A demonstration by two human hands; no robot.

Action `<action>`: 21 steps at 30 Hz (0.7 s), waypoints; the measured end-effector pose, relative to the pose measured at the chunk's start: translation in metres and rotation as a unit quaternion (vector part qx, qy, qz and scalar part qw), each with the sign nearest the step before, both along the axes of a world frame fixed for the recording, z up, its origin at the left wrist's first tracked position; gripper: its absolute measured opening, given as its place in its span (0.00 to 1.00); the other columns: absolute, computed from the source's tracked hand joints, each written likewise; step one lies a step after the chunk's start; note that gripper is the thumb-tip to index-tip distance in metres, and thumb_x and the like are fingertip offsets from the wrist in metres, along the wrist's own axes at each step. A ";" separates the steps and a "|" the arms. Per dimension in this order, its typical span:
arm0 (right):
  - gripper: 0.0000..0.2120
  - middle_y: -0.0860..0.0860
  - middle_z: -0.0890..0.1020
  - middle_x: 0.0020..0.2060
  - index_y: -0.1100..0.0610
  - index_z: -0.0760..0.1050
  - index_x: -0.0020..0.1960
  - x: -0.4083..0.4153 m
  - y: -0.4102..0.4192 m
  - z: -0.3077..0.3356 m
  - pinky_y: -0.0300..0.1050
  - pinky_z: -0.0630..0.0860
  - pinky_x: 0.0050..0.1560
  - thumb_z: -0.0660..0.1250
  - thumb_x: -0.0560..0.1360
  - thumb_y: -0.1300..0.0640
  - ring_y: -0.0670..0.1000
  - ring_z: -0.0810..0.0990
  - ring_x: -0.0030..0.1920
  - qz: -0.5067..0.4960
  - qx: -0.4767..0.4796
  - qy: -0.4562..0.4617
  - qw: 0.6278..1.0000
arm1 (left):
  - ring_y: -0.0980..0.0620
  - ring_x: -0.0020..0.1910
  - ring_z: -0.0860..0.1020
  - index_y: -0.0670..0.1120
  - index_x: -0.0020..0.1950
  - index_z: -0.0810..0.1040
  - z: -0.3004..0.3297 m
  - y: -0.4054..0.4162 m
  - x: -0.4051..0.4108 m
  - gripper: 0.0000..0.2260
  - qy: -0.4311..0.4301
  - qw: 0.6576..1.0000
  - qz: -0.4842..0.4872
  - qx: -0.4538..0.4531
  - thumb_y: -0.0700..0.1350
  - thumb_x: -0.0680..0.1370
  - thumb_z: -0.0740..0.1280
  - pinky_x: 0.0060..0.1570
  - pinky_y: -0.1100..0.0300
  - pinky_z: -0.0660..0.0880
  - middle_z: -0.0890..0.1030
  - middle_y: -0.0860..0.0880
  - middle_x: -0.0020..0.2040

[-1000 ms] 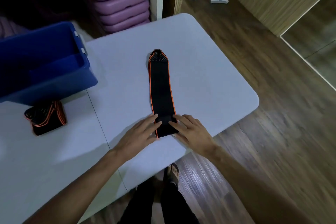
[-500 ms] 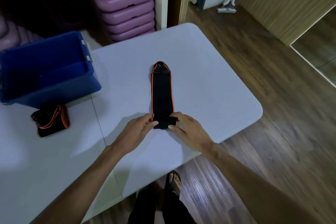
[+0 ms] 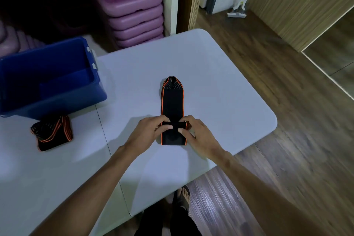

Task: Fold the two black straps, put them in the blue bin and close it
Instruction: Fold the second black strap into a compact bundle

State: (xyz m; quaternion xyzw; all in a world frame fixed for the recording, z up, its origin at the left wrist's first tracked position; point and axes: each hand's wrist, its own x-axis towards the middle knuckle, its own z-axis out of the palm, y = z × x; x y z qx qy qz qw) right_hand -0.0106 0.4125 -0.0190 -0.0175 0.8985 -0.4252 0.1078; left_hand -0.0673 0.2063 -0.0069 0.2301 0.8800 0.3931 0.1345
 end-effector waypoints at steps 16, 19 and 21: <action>0.12 0.51 0.79 0.47 0.54 0.73 0.63 -0.017 -0.029 -0.012 0.43 0.76 0.43 0.61 0.80 0.59 0.52 0.78 0.47 -0.162 0.015 -0.042 0.986 | 0.51 0.54 0.69 0.49 0.58 0.78 -0.035 0.004 -0.007 0.12 0.048 0.993 0.062 -0.087 0.50 0.77 0.67 0.54 0.60 0.71 0.73 0.51 0.52; 0.13 0.51 0.73 0.54 0.50 0.71 0.64 -0.014 -0.032 -0.012 0.48 0.77 0.49 0.62 0.79 0.57 0.52 0.71 0.54 -0.171 0.066 -0.011 0.983 | 0.49 0.57 0.71 0.48 0.57 0.79 -0.033 0.005 -0.012 0.12 0.110 0.985 0.046 -0.122 0.51 0.77 0.67 0.54 0.55 0.74 0.75 0.51 0.56; 0.12 0.51 0.73 0.54 0.51 0.72 0.60 -0.010 -0.034 -0.011 0.50 0.78 0.44 0.64 0.78 0.59 0.54 0.72 0.51 -0.147 0.142 0.060 0.977 | 0.48 0.64 0.70 0.48 0.59 0.78 -0.033 0.005 -0.014 0.12 0.140 0.977 0.018 -0.160 0.50 0.77 0.66 0.57 0.52 0.73 0.74 0.50 0.64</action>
